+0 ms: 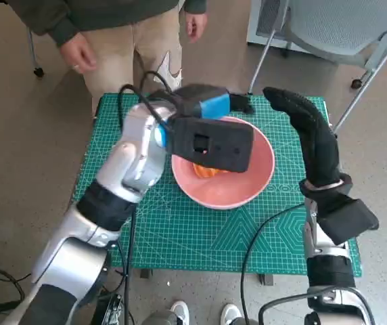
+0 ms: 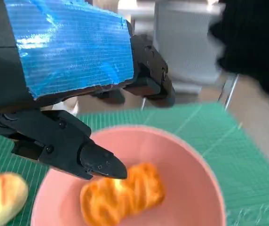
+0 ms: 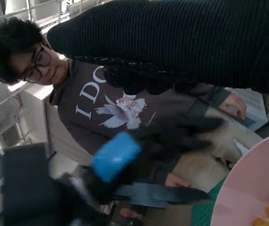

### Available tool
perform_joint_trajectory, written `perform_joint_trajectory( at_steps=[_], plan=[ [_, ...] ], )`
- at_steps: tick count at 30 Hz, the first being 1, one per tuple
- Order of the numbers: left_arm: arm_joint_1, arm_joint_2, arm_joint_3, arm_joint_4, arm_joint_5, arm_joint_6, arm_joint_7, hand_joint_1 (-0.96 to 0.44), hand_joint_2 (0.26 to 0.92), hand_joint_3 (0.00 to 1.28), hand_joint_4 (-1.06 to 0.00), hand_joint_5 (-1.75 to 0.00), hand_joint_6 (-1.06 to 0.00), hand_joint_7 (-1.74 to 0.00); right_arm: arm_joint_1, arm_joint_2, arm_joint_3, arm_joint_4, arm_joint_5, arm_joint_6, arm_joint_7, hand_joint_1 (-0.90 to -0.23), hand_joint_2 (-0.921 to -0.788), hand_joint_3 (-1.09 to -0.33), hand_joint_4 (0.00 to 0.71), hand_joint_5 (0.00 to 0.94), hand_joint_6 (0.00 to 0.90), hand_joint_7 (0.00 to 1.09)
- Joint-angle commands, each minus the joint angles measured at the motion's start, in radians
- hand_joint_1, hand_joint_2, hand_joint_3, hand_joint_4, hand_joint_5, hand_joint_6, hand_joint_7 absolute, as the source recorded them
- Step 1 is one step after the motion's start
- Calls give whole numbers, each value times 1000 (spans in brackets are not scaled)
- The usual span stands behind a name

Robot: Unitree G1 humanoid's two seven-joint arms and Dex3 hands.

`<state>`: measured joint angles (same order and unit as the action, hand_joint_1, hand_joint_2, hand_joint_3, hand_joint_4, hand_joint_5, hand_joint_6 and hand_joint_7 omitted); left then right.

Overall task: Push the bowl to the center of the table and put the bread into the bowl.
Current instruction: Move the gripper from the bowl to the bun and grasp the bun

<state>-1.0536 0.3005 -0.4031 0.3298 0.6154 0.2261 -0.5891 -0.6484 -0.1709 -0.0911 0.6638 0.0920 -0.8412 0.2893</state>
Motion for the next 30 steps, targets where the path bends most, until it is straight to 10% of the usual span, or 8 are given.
perform_joint_trajectory(
  at_steps=[1, 18, 30],
  plan=[
    [88, 85, 76, -155, -16, 12, 12, -445, 824, 15, -158, -8, -314, -31, 11, 6, 5, 20, -12, 2, -10, -707, -921, -850, 186, 2, -1, 483],
    [376, 283, 329, -535, -63, -59, 104, -564, 838, 4, -114, 0, -316, -11, -19, 25, 17, 70, 19, -3, 21, -704, -921, -847, 187, 2, -1, 484],
    [459, 355, 336, -529, -58, -52, 72, -620, 784, 0, -70, 0, -287, 0, -40, 29, 18, 95, 30, -7, 50, -705, -921, -844, 188, 2, 0, 484]
  ],
)
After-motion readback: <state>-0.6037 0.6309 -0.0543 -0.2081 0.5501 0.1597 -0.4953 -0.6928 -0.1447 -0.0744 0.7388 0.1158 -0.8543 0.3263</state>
